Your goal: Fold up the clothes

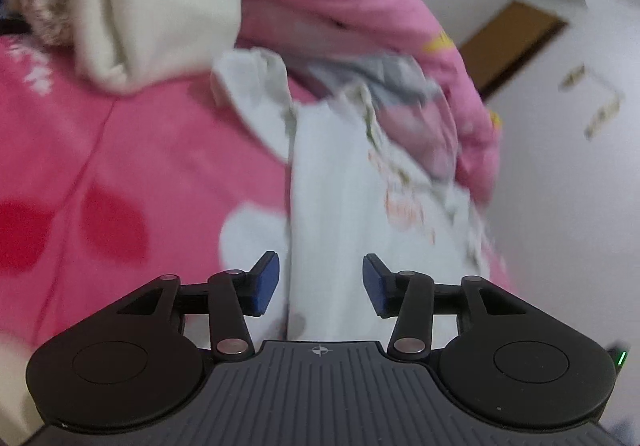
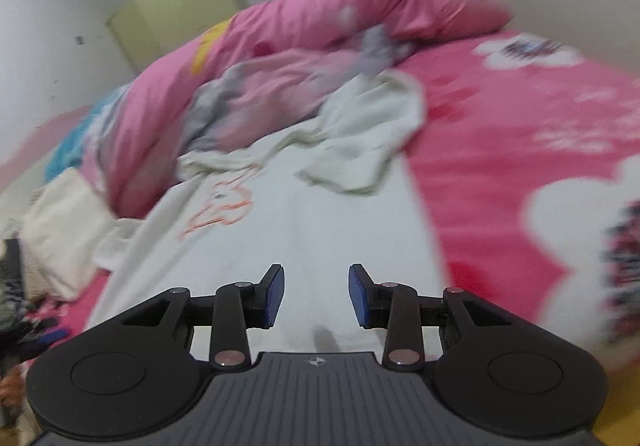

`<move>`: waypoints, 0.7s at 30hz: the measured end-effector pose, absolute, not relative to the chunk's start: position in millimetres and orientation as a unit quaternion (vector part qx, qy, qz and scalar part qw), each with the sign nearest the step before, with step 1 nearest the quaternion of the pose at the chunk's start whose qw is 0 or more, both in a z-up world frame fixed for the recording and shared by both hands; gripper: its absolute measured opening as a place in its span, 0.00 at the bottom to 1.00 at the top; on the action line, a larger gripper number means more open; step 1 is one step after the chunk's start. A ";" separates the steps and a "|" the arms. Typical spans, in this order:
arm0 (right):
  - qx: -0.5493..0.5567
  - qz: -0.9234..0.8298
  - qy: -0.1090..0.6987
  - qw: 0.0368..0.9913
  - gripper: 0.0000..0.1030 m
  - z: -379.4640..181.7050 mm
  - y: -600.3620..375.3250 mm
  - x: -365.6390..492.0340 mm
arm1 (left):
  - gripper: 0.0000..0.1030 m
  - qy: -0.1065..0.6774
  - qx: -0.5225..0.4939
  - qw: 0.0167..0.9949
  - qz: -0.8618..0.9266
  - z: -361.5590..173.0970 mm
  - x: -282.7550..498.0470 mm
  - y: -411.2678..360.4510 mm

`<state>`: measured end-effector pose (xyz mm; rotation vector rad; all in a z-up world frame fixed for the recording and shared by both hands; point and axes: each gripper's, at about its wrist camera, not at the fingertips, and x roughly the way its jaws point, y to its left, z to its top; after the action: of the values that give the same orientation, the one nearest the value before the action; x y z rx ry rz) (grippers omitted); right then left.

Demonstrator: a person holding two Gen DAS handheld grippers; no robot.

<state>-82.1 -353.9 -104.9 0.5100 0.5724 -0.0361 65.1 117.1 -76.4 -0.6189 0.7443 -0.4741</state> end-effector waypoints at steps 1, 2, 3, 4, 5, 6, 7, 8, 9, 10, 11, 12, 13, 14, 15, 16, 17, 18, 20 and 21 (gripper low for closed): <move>0.253 -0.007 0.281 0.926 0.37 -110.6 -350.8 -71.2 | 0.46 0.353 -0.302 0.857 -0.223 -76.5 77.8 114.0; 0.259 0.000 0.283 0.924 0.37 -116.8 -349.0 -61.6 | 0.48 0.356 -0.309 0.853 -0.223 -77.5 91.5 110.3; 0.264 0.008 0.284 0.922 0.37 -123.0 -347.3 -52.1 | 0.49 0.363 -0.315 0.848 -0.223 -78.9 105.2 106.5; 0.271 0.014 0.287 0.919 0.37 -129.4 -346.0 -43.1 | 0.50 0.369 -0.321 0.844 -0.223 -80.4 118.4 102.3; 0.279 0.016 0.288 0.916 0.37 -135.9 -346.0 -36.7 | 0.50 0.373 -0.320 0.842 -0.221 -81.8 130.2 97.3; 0.285 0.017 0.286 0.915 0.37 -141.8 -346.9 -33.3 | 0.50 0.379 -0.314 0.844 -0.216 -83.1 141.1 92.2; 0.290 0.018 0.282 0.914 0.36 -147.0 -348.0 -31.3 | 0.50 0.384 -0.306 0.845 -0.211 -84.7 151.5 87.1; 0.294 0.021 0.275 0.915 0.36 -151.1 -349.5 -31.9 | 0.50 0.392 -0.296 0.847 -0.205 -87.2 160.7 82.5; 0.299 0.025 0.266 0.916 0.36 -154.8 -351.1 -33.1 | 0.50 0.400 -0.288 0.847 -0.197 -90.1 169.0 78.4; 0.305 0.031 0.258 0.916 0.36 -157.5 -353.0 -34.9 | 0.50 0.407 -0.283 0.847 -0.190 -93.2 176.4 75.3; 0.313 0.035 0.253 0.915 0.36 -159.2 -355.2 -36.1 | 0.50 0.410 -0.285 0.846 -0.186 -96.4 182.5 74.1; 0.319 0.038 0.250 0.913 0.36 -160.0 -357.3 -36.8 | 0.49 0.411 -0.288 0.845 -0.183 -99.0 187.5 73.4; 0.323 0.040 0.248 0.912 0.36 -160.6 -358.8 -36.4 | 0.48 0.410 -0.294 0.844 -0.182 -100.3 190.5 73.6; 0.325 0.042 0.247 0.912 0.36 -161.2 -359.6 -35.7 | 0.46 0.407 -0.297 0.845 -0.180 -101.1 193.2 73.3; 0.325 0.044 0.245 0.912 0.36 -161.6 -359.9 -35.6 | 0.38 0.405 -0.296 0.847 -0.177 -101.2 195.0 72.1; 0.326 0.045 0.244 0.912 0.36 -162.0 -360.2 -35.6 | 0.33 0.403 -0.292 0.850 -0.173 -101.6 196.4 70.4; 0.327 0.045 0.243 0.912 0.36 -162.1 -360.6 -35.7 | 0.19 0.402 -0.288 0.853 -0.169 -102.3 197.6 68.9; 0.328 0.045 0.241 0.912 0.36 -162.2 -360.9 -35.9 | 0.07 0.401 -0.283 0.855 -0.165 -103.3 198.1 67.5; 0.331 0.044 0.239 0.912 0.36 -162.4 -361.5 -36.0 | 0.03 0.389 -0.282 0.863 -0.156 -101.2 194.1 67.0; 0.332 0.044 0.239 0.911 0.36 -162.5 -361.6 -35.7 | 0.03 0.376 -0.285 0.868 -0.151 -97.6 191.5 69.3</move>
<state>-35.7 -361.6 -162.5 0.6849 0.4920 0.0910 191.5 69.3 -97.6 -0.5973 0.7875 -0.3165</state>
